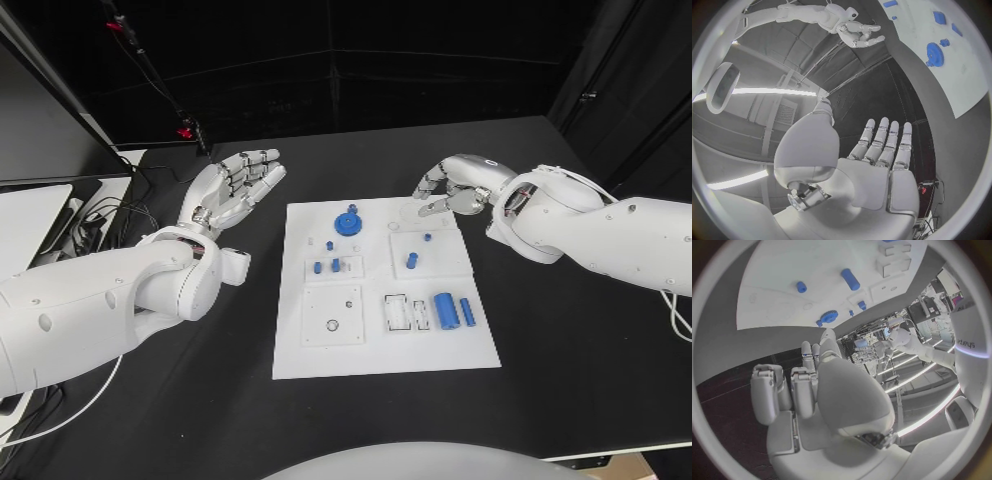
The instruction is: Assemble the parts on the task board
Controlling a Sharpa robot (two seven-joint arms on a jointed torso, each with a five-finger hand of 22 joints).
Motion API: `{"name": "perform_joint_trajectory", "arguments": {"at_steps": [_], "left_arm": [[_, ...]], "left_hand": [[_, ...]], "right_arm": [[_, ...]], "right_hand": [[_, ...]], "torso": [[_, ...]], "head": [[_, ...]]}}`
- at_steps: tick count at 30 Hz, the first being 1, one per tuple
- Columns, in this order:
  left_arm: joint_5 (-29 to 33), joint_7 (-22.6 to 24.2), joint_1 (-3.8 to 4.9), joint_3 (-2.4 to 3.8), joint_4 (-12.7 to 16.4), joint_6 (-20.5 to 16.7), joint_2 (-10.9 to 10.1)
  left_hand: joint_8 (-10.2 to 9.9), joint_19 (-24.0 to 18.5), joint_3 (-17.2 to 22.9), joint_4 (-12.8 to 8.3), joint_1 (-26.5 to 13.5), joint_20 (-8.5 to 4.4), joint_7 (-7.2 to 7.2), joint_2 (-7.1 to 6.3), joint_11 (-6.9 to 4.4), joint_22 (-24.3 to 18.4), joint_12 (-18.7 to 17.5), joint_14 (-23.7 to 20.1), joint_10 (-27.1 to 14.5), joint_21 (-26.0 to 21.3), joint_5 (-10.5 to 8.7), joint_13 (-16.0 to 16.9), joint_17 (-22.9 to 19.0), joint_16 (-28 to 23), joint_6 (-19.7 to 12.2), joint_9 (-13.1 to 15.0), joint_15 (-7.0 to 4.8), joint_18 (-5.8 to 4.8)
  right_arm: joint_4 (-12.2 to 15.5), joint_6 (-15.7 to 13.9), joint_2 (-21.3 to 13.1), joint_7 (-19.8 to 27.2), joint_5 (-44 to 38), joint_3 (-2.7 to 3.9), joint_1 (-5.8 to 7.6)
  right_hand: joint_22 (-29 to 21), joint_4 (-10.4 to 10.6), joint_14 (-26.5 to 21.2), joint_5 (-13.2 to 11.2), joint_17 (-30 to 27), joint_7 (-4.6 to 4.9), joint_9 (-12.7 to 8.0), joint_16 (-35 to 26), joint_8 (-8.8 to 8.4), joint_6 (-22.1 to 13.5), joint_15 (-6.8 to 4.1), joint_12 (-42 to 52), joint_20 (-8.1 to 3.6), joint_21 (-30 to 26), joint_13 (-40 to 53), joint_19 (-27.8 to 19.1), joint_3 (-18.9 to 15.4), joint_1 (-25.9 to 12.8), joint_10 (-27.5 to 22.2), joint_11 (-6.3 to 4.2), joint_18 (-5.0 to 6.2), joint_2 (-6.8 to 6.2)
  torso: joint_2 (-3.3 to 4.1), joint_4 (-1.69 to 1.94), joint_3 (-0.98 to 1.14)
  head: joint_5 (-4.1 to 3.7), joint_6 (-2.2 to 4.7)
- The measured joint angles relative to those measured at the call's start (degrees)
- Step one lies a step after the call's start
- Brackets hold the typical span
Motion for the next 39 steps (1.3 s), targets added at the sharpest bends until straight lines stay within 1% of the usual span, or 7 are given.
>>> {"name": "perform_joint_trajectory", "arguments": {"at_steps": [7,16,18,22,26,29,39], "left_arm": [[1.4,0.3,-0.07,-0.01,0.5,0.5,-0.2],[2.2,0.4,-0.08,0.0,0.7,0.5,-0.4],[2.3,0.4,-0.08,0.0,0.8,0.5,-0.4],[2.4,0.5,-0.09,0.0,0.8,0.6,-0.4],[2.5,0.5,-0.09,0.0,0.7,0.6,-0.4],[2.5,0.5,-0.09,0.0,0.7,0.5,-0.5],[2.6,0.5,-0.09,0.0,0.7,0.5,-0.8]], "left_hand": [[2.9,0.8,0.8,-0.1,0.6,-0.1,-0.11,1.42,0.08,0.3,2.5,-0.8,-1.8,0.0,-0.51,0.3,-0.8,2.2,-1.8,0.5,0.04,0.0],[4.8,1.2,1.1,-0.2,0.7,-0.1,-0.21,2.09,0.09,-0.1,4.1,-1.4,-2.5,0.0,-0.51,0.4,-1.5,3.5,-2.9,0.8,0.18,0.0],[6.0,1.2,1.5,-0.1,0.5,-0.1,-0.29,2.36,0.11,-0.3,5.2,-1.6,-3.1,0.0,-0.72,0.4,-1.9,4.4,-3.6,0.9,0.37,0.0],[7.5,2.0,2.2,-0.2,1.4,-0.11,-0.4,3.72,0.2,0.0,6.5,-2.0,-3.7,0.0,0.09,0.4,-2.7,5.5,-4.5,1.0,0.38,0.01],[7.8,2.0,2.2,-0.2,1.4,-0.11,-0.4,3.75,0.2,0.2,6.7,-2.0,-3.7,0.0,0.47,0.4,-2.9,5.5,-4.5,1.0,0.38,0.01],[8.5,2.4,2.2,-0.2,1.8,-0.11,-0.37,4.12,0.2,0.3,7.4,-2.2,-4.3,0.0,0.83,0.4,-3.3,6.2,-5.1,1.0,0.57,0.01],[9.1,2.4,2.4,-0.1,1.9,-0.11,-0.38,4.68,0.2,0.3,7.9,-2.4,-4.3,0.0,0.84,0.3,-3.7,6.6,-5.1,1.0,0.39,0.0]], "right_arm": [[-0.1,2.4,0.6,-3.1,-7.0,-0.01,-0.47],[-0.1,6.0,1.5,-6.2,-12.1,0.0,-1.14],[-0.2,6.7,1.6,-6.9,-12.8,0.0,-1.37],[-0.3,7.9,1.8,-8.1,-14.0,-0.01,-1.61],[-0.5,9.0,2.0,-8.9,-14.8,-0.01,-1.79],[-0.6,9.6,2.2,-9.4,-15.2,-0.01,-2.02],[-0.8,11.0,2.4,-10.0,-15.5,-0.01,-2.89]], "right_hand": [[0.0,1.1,0.0,0.0,0.0,0.07,0.0,-0.5,-0.85,0.5,-0.41,-1.0,-0.41,-0.4,-1.2,0.0,-0.3,0.0,0.7,0.08,0.01,0.0],[0.0,1.6,0.0,0.0,0.0,0.07,0.0,-0.5,-1.81,0.5,-0.41,-1.9,-0.55,-0.9,-1.9,0.2,-0.5,0.3,0.9,-0.12,0.0,-0.31],[0.0,1.7,0.0,0.0,0.0,0.07,0.0,-0.5,-1.81,0.5,-0.41,-1.9,-0.62,-1.2,-1.9,0.2,-0.6,0.3,0.9,-0.12,0.0,-0.31],[0.0,2.1,-0.2,0.0,0.0,0.23,0.0,-0.8,-2.16,0.7,-0.61,-2.2,-0.62,-1.5,-2.0,0.2,-0.7,0.3,0.9,-0.12,0.0,-0.34],[0.0,2.1,-0.2,0.0,0.0,0.09,0.0,-1.0,-2.35,1.2,-0.61,-2.2,-0.81,-1.6,-2.0,0.0,-0.7,-0.2,1.9,-0.21,0.0,-0.85],[0.0,2.1,-0.2,0.0,0.0,0.06,0.0,-1.0,-2.47,1.7,-0.61,-2.2,-0.81,-1.6,-2.0,0.0,-0.7,-0.3,2.6,-0.12,0.0,-0.77],[0.0,2.1,-0.2,0.0,0.0,0.17,0.1,-1.0,-2.52,2.4,-0.61,-2.4,-0.81,-1.8,-2.1,0.0,-0.7,-0.5,3.7,-0.22,0.01,-0.6]], "torso": [[0.0,-0.01,0.03],[0.0,0.04,0.03],[0.0,0.04,0.01],[0.0,0.04,0.01],[0.0,0.03,0.01],[0.01,0.0,0.02],[0.0,-0.01,0.07]], "head": [[-0.02,0.05],[-0.32,0.09],[-0.3,0.05],[-0.24,-0.04],[-0.24,-0.16],[-0.05,-0.31],[0.14,-0.59]]}}
